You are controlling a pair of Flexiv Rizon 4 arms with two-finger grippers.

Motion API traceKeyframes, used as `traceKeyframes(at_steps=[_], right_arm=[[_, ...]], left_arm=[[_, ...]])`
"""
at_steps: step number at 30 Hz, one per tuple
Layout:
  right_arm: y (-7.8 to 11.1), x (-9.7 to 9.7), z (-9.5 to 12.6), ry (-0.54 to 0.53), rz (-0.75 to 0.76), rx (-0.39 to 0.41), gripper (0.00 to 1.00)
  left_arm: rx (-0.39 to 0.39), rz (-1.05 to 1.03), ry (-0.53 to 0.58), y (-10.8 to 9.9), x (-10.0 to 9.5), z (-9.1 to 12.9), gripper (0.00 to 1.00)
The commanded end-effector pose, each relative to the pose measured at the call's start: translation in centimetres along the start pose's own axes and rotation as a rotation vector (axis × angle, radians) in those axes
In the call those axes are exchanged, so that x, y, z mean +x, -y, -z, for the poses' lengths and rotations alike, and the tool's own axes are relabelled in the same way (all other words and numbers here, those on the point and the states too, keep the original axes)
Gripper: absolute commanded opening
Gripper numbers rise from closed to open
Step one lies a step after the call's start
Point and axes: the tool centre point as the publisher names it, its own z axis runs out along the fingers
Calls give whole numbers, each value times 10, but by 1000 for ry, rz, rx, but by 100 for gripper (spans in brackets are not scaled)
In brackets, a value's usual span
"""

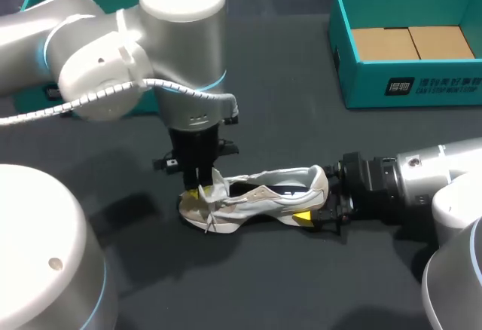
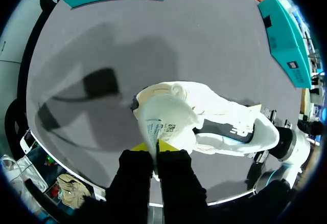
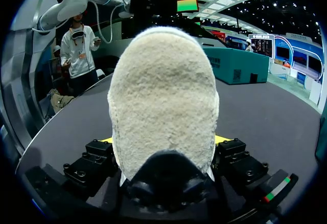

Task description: Take the shoe out of the shoebox, open the shoe tongue, remove and reinsert the insole, then place the shoe into the shoebox

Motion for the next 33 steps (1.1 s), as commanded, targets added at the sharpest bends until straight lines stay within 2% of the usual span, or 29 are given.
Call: traceKeyframes(at_steps=[1,3,9,16,19,20,23,28,33], right_arm=[[1,-1,0,1,-2,5,0],[1,-1,0,1,-2,5,0],[1,-1,0,1,-2,5,0],[1,-1,0,1,-2,5,0],[1,-1,0,1,-2,5,0],[1,-1,0,1,-2,5,0],[1,-1,0,1,-2,5,0],[1,-1,0,1,-2,5,0],[1,-1,0,1,-2,5,0]], left_arm=[[-17,17,-79,6,-12,-13,11],[-20,25,-72,11,-16,-17,15],[-36,45,-54,20,-27,-20,38],[-41,25,-14,25,-38,-24,49],[-28,-7,0,26,-41,-19,64],[-25,-17,-8,26,-41,-14,68],[-7,-53,-57,27,-40,8,70],[49,-170,-178,23,-25,60,69],[115,-361,-280,13,-1,105,65]])
